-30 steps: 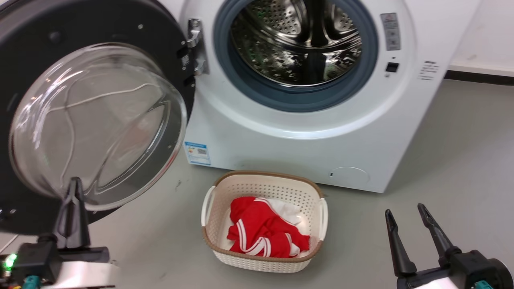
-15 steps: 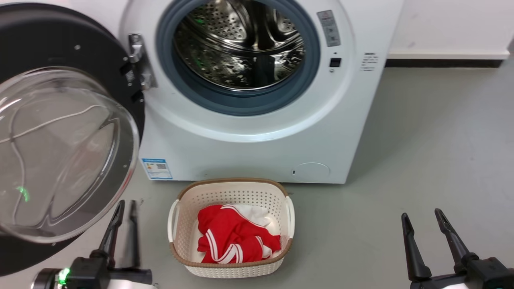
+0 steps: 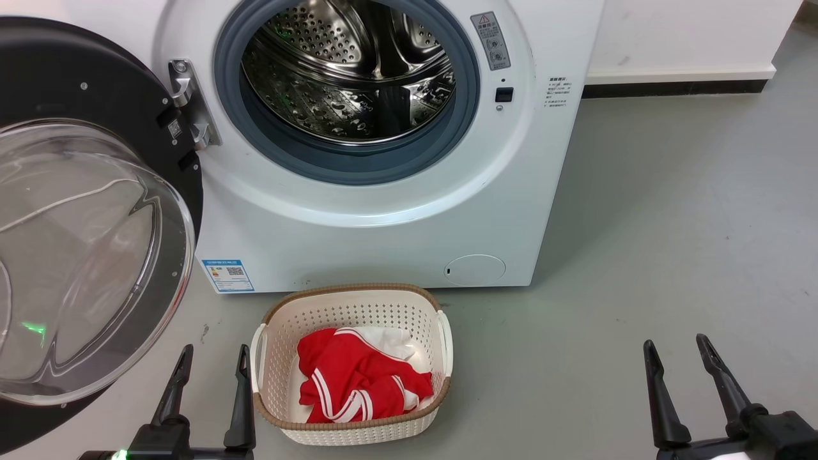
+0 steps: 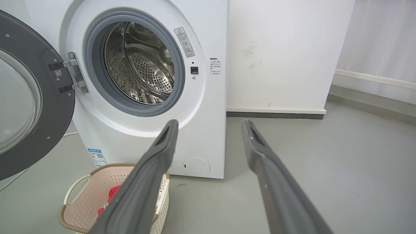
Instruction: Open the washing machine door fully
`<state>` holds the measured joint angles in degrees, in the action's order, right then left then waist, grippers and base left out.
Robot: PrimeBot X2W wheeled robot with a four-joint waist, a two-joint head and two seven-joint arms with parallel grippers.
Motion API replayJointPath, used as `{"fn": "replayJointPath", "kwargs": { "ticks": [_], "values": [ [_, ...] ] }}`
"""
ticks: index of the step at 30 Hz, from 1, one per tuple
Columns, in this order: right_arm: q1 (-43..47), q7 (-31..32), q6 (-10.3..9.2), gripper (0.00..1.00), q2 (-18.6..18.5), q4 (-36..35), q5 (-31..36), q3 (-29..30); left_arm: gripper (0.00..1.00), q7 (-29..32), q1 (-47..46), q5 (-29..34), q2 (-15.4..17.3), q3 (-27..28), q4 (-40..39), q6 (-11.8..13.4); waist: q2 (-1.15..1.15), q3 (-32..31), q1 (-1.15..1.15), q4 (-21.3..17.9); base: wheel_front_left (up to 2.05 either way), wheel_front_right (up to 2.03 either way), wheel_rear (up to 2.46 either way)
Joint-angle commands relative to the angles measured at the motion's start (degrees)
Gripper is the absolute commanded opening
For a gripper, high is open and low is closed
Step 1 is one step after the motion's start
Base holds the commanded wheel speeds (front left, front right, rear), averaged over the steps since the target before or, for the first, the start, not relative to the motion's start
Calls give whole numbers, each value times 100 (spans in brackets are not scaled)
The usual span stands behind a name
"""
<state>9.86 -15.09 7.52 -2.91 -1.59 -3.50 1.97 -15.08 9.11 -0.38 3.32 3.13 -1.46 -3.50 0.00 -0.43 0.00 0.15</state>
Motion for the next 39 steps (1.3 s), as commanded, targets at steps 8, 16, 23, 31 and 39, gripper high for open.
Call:
{"fn": "replayJointPath", "kwargs": {
  "ticks": [8, 16, 23, 31, 39],
  "values": [
    [73, -10, -6, 100, 6, -8, -40, 13, 100, -13, -58, 26, 12, -17, -77, 51, 0, 16, 0, 35, 0, 0, 0],
    [8, 35, 0, 0, -7, 290, -268, -20, 0, 98, -12, -192, -41, -20, 303, 36, 0, 18, 0, 35, 0, 0, 0],
    [-155, 186, 0, 0, -65, 408, -1174, -44, 0, 304, -168, -1067, -40, 22, 426, -7, 0, 21, 0, 33, 0, 0, 0],
    [-329, 351, -1, 0, -114, 539, -2107, -62, 0, 504, -318, -1987, -40, 49, 539, -52, 0, 24, 0, 29, 0, 0, 0],
    [-482, 508, -1, 0, -150, 651, -2947, -66, 0, 694, -463, -2824, -40, 80, 649, -95, 0, 26, 0, 26, 0, 0, 0]
  ]
}}
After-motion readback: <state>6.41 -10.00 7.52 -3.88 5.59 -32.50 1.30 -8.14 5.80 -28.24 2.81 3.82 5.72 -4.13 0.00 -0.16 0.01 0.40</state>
